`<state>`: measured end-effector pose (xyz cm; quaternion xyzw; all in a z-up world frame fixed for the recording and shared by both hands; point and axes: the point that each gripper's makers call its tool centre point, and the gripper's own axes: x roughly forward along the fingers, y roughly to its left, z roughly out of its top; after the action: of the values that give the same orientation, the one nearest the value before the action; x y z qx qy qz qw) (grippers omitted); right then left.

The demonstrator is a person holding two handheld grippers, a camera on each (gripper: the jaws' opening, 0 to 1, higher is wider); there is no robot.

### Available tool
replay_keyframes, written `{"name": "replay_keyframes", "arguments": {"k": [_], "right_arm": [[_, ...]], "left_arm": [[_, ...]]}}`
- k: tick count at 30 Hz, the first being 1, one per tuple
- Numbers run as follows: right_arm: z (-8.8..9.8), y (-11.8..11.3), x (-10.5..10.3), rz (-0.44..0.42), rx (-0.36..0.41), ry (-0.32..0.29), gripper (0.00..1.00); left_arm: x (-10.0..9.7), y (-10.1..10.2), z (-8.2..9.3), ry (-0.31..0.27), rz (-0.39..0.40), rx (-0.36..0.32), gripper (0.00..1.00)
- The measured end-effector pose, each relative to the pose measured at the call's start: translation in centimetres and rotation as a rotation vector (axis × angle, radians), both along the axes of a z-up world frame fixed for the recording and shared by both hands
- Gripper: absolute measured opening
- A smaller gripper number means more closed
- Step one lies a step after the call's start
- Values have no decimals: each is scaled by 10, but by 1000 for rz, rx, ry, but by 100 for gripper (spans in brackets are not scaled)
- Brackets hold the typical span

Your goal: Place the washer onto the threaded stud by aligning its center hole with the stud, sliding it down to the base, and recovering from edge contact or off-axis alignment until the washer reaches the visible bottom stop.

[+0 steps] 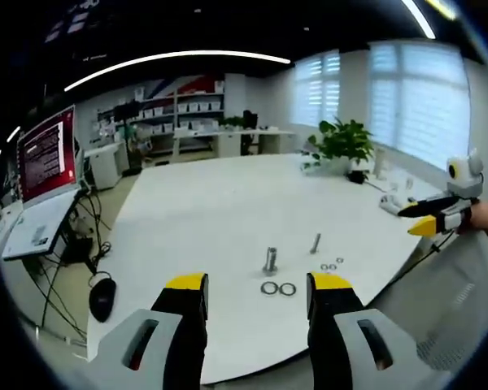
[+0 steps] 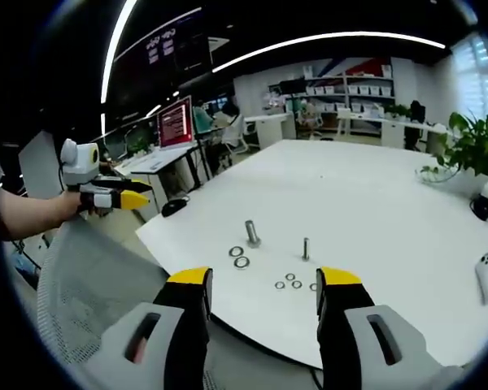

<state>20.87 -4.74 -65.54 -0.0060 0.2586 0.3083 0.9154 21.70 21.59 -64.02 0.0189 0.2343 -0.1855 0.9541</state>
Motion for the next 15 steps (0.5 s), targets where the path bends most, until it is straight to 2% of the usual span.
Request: {"name": "replay_keyframes", "arguments": {"k": [4,15], "right_arm": [[-1,0,-1,5,-4,3,53],[-2,-2,0,-5,-6,4,52]], "left_arm": [[-1,-1,-3,6,-12,18,46],[0,-2,-2,9,-8,3,46]]}}
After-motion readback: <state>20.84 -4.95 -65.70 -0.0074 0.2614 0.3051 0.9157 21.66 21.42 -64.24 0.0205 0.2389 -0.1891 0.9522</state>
